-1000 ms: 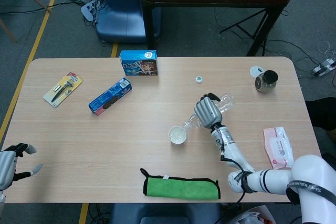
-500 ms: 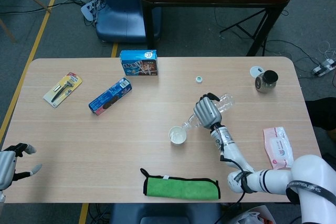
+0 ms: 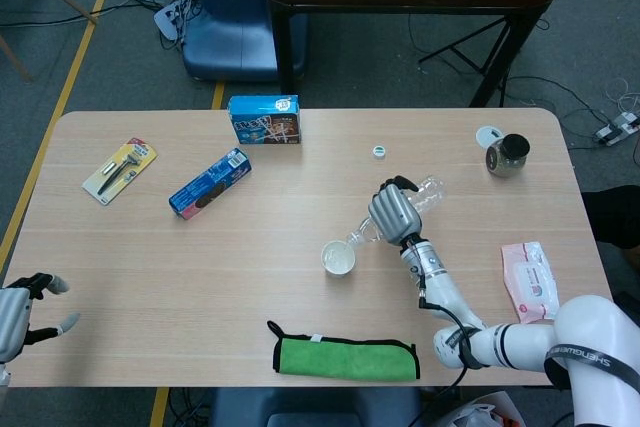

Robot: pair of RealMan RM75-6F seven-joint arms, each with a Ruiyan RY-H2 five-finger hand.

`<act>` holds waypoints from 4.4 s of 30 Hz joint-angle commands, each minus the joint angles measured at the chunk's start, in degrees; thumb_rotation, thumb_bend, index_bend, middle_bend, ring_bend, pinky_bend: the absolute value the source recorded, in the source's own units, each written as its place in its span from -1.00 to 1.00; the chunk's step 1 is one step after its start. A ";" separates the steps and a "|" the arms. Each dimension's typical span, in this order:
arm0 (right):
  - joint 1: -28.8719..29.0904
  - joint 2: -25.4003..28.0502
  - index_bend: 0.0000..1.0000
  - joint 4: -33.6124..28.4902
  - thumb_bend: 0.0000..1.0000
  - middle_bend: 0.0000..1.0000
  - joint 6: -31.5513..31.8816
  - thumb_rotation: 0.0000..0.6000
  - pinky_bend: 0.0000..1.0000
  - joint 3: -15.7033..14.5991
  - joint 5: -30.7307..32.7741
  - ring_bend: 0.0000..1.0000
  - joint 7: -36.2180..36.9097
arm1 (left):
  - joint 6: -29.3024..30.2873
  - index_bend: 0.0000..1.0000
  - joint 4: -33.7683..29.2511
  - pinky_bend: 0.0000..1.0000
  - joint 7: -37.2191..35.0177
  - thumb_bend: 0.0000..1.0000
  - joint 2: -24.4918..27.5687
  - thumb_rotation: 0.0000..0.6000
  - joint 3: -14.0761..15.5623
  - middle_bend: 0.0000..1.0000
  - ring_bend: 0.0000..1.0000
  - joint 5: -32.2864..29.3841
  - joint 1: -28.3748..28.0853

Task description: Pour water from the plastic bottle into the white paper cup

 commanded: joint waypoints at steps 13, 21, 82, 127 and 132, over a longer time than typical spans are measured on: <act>-0.25 -0.01 0.17 -0.06 -0.65 0.25 0.04 1.00 0.13 0.19 -0.37 0.05 0.07 | -0.19 -0.01 0.03 0.50 0.16 -0.81 -0.02 1.00 0.02 0.01 0.02 -0.14 -0.03; -0.29 -0.27 0.17 0.15 -0.65 0.25 -0.21 1.00 0.13 0.21 -0.45 0.05 0.00 | -0.22 -0.01 0.00 0.50 0.07 -0.81 0.01 1.00 0.02 0.01 0.02 -0.19 -0.02; -9.24 0.68 0.17 8.39 -0.65 0.26 -8.60 1.00 0.13 5.43 -16.41 0.05 50.46 | -1.14 -0.01 0.56 0.50 0.89 -0.81 -0.44 1.00 0.17 0.01 0.02 -0.61 -0.31; -17.13 -19.53 0.20 49.94 -0.68 0.20 -5.01 1.00 0.13 8.20 -35.66 0.03 135.58 | -1.79 -0.01 1.14 0.50 2.07 -0.81 -1.20 1.00 0.46 0.01 0.01 -0.84 -0.54; -17.03 -20.53 0.20 52.10 -0.69 0.16 -6.10 1.00 0.13 7.69 -36.23 -0.01 136.37 | -1.77 -0.01 1.09 0.50 1.98 -0.81 -1.13 1.00 0.47 0.01 0.01 -0.85 -0.51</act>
